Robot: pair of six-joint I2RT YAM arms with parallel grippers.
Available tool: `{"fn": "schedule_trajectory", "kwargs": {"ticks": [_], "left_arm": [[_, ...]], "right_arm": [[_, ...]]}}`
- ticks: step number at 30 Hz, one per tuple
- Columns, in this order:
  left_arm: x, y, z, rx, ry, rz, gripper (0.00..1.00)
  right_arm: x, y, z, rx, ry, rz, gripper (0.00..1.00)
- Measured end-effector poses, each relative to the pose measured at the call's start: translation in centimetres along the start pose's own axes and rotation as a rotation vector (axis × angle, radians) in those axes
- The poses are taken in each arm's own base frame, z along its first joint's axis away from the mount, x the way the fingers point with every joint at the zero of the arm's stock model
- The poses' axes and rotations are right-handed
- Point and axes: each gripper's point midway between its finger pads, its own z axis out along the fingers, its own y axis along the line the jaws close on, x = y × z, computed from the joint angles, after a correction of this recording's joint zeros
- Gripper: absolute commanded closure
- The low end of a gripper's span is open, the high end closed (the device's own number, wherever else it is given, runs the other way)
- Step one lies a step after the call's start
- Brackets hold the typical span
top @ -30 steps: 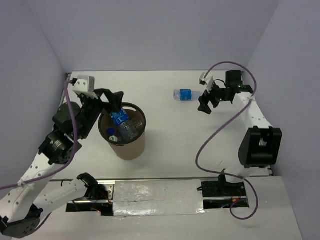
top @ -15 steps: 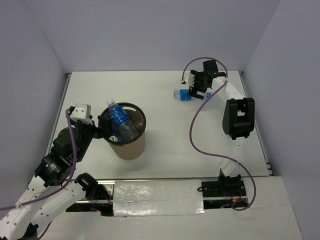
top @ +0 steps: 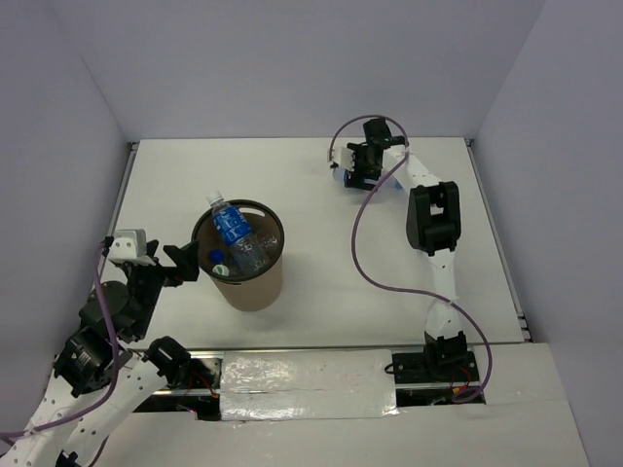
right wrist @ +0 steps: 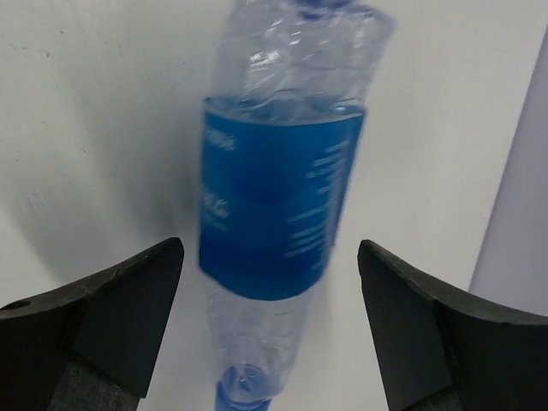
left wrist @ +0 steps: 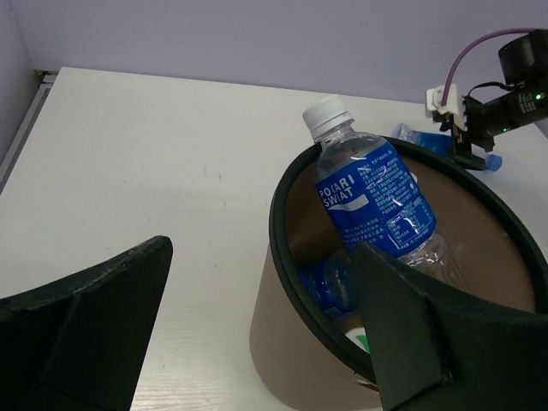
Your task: Put the plastic bottles in the bin
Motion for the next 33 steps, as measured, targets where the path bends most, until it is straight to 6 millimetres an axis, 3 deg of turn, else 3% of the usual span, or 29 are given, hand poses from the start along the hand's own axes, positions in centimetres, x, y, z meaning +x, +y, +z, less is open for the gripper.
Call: {"fn": "schedule_trajectory", "kwargs": {"ticks": [1, 5, 7, 9, 10, 12, 15, 19, 25, 27, 30, 33], "left_arm": [[-0.1, 0.0, -0.1, 0.001, -0.005, -0.008, 0.02], [-0.2, -0.6, -0.4, 0.034, -0.01, -0.051, 0.05], [-0.2, -1.5, -0.4, 0.081, -0.001, -0.08, 0.08], [-0.2, -2.9, -0.5, 0.143, 0.01, -0.112, 0.14], [-0.2, -3.8, -0.5, 0.185, 0.02, -0.129, 0.15], [-0.3, -6.2, -0.5, 0.284, 0.058, -0.175, 0.15], [-0.5, -9.7, -0.1, 0.414, 0.123, -0.242, 0.09], [-0.4, -13.7, 0.4, 0.554, 0.205, -0.346, 0.01], [-2.2, -16.9, -0.2, 0.703, 0.2, -0.455, 0.01], [-2.8, -17.3, -0.4, 0.725, 0.186, -0.466, 0.01], [-4.0, -17.6, -0.6, 0.743, 0.17, -0.477, 0.01], [-5.1, -17.5, -0.7, 0.737, 0.142, -0.468, 0.01]], "right_arm": [[0.3, 0.1, 0.1, -0.001, 0.009, 0.01, 0.17], [1.3, 1.0, 0.6, -0.031, 0.029, 0.066, 0.55], [1.7, 1.0, 0.4, -0.028, 0.029, 0.097, 0.63], [2.1, 1.1, 0.0, -0.025, 0.023, 0.136, 0.79], [2.3, 1.5, -0.3, -0.031, 0.018, 0.157, 0.79], [2.7, 3.1, -1.8, -0.066, 0.0, 0.222, 0.93], [2.1, 5.6, -5.4, -0.12, -0.08, 0.325, 0.95], [-1.7, 9.5, -13.8, -0.204, -0.279, 0.409, 0.94], [-11.4, 16.8, -26.7, -0.344, -0.627, 0.343, 0.93], [-13.9, 18.7, -29.9, -0.403, -0.724, 0.333, 0.93], [-16.7, 19.4, -32.7, -0.463, -0.812, 0.337, 0.93], [-21.5, 20.0, -35.6, -0.552, -0.911, 0.327, 0.94]]}}
